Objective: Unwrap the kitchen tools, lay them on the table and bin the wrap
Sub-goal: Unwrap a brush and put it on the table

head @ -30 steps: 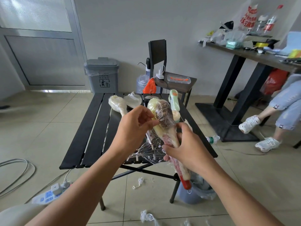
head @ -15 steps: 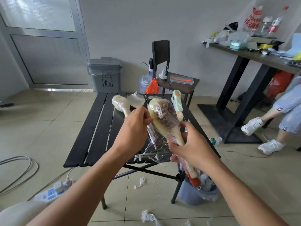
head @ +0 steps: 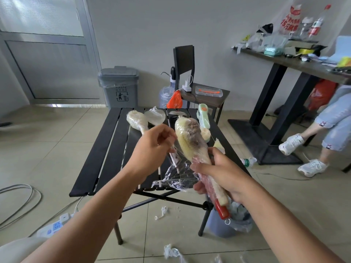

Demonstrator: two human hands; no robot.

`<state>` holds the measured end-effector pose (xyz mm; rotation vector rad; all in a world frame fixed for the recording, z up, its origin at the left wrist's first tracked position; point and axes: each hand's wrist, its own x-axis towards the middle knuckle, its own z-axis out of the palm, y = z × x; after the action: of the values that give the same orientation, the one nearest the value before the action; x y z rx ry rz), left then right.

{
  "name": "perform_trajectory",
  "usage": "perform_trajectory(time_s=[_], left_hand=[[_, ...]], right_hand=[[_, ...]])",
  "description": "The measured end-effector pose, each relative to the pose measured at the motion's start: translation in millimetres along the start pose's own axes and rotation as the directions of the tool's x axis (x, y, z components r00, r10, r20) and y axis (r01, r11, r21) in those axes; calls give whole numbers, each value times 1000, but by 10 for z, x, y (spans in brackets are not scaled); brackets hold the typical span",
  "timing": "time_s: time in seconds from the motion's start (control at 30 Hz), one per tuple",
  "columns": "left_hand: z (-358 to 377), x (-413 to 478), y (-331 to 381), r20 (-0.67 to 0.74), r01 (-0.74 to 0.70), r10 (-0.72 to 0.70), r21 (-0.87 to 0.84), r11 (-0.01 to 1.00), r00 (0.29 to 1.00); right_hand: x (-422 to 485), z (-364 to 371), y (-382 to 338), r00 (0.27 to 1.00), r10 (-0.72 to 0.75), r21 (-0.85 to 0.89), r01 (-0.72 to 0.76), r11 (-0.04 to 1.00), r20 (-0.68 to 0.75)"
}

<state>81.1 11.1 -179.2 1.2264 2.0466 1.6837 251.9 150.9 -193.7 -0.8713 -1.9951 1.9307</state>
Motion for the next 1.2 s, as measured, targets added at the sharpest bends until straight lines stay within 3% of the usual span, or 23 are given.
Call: perform_trajectory(time_s=[0.1, 0.17, 0.23, 0.3, 0.37, 0.43, 0.67, 0.77, 0.83, 0.9, 1.03, 1.2], left_hand=[[-27, 18, -14, 51, 143, -135, -456, 879, 990], [-28, 23, -3, 87, 193, -176, -592, 783, 981], [-34, 26, 7, 72, 186, -174, -505, 843, 982], [-17, 4, 17, 52, 127, -119, -229, 965, 992], [27, -32, 24, 78, 55, -53, -27, 998, 996], [54, -33, 44, 42, -12, 9, 55, 998, 999], [22, -17, 51, -221, -187, 208, 113, 976, 953], [66, -7, 18, -297, -94, 42, -162, 982, 954], [46, 33, -23, -285, 17, -174, -480, 877, 942], [-15, 76, -88, -255, 99, -353, -670, 736, 900], [-67, 95, -170, -123, 245, -509, -764, 597, 852], [115, 18, -111, 239, 539, -530, -652, 534, 814]], right_hand=[[-23, -16, -61, 997, 23, 117, -33, 993, 80], [-39, -15, -89, 994, 20, 136, -34, 990, 104], [-58, -7, -84, 997, -8, 75, 2, 997, 73], [-71, -1, -52, 998, -48, 0, 48, 999, 28], [-76, 0, -20, 992, -129, -200, 124, 972, -11], [-78, -19, -16, 975, -220, -424, 190, 886, -21], [-107, -32, -73, 986, -168, -251, 168, 953, 22], [-103, -8, -85, 993, -118, -197, 121, 973, 25], [-122, -8, -105, 997, -71, -89, 74, 993, 37], [-143, -21, -132, 999, -34, 67, 31, 997, 41], [-153, -46, -134, 997, -79, 153, 81, 985, -17], [-107, -27, -123, 974, -189, -22, 187, 982, -123]])
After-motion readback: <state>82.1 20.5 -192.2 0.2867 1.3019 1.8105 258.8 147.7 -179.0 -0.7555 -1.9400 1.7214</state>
